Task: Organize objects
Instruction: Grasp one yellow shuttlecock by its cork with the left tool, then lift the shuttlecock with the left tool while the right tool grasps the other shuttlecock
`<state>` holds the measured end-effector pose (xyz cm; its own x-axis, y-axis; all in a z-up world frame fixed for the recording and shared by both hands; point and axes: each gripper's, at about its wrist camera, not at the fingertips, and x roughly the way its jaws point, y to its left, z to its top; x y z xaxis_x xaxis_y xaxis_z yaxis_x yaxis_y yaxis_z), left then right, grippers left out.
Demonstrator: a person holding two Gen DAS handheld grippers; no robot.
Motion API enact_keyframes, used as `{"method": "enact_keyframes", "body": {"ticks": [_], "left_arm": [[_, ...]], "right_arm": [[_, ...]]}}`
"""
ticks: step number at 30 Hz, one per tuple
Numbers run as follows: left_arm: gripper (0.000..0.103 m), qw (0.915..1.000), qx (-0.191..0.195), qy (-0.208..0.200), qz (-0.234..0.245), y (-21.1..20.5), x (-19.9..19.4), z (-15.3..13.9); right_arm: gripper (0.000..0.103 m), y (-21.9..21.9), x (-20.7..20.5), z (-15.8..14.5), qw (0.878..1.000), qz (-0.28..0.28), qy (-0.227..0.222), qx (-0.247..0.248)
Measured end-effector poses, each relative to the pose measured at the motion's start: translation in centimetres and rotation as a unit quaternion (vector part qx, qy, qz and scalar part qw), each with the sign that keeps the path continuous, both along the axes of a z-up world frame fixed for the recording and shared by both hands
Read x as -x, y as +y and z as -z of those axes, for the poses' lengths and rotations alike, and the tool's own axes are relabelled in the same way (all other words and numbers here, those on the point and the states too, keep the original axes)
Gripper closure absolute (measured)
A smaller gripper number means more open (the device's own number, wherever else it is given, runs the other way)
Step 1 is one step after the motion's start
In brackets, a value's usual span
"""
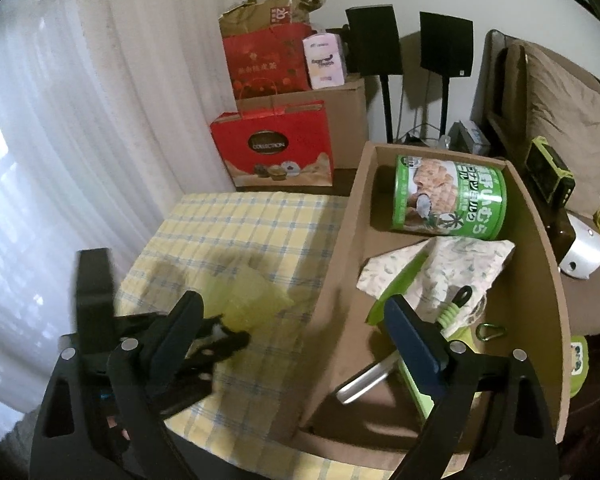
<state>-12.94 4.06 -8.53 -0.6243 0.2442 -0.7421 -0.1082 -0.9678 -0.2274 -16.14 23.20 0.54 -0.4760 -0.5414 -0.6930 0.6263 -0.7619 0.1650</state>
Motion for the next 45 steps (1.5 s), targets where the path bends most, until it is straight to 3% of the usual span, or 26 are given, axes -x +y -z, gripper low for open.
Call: {"method": "enact_keyframes", "body": {"ticks": [6,13,24,30,35,45], "left_arm": [[0.078,0.9972,0.013,0.021,-0.071,-3.6,-2.1,-3.0],[0.078,0.9912,0.03,0.023,-0.126,-6.5,-3.3,-4.5],[0.078,0.9819,0.025,0.027,-0.186,-9.2,-5.1,-4.2],[0.078,0.9748,0.028,0.03,-0.219,-10.2,-6.2,-3.9],[0.078,0.9711,0.022,0.026,-0.236,-11.0,-6.7,-3.1],[0.078,0.969,0.01,0.018,-0.246,-11.8,-7.2,-1.8]], "right_arm": [[0.015,-1.9,0.2,0.4,1.0,-0.008,0.001,-0.005],[0.016,-4.3,0.1,1.6,1.0,-0.016,-0.008,-0.01],[0.019,-8.5,-0.8,3.9,0.999,-0.028,-0.027,-0.019],[0.029,-11.4,-2.1,7.4,0.998,-0.03,-0.043,-0.041],[0.043,-12.2,-2.4,10.0,0.997,-0.01,-0.057,-0.05],[0.047,-12.9,-2.6,12.1,0.995,0.014,-0.085,-0.044]]}}
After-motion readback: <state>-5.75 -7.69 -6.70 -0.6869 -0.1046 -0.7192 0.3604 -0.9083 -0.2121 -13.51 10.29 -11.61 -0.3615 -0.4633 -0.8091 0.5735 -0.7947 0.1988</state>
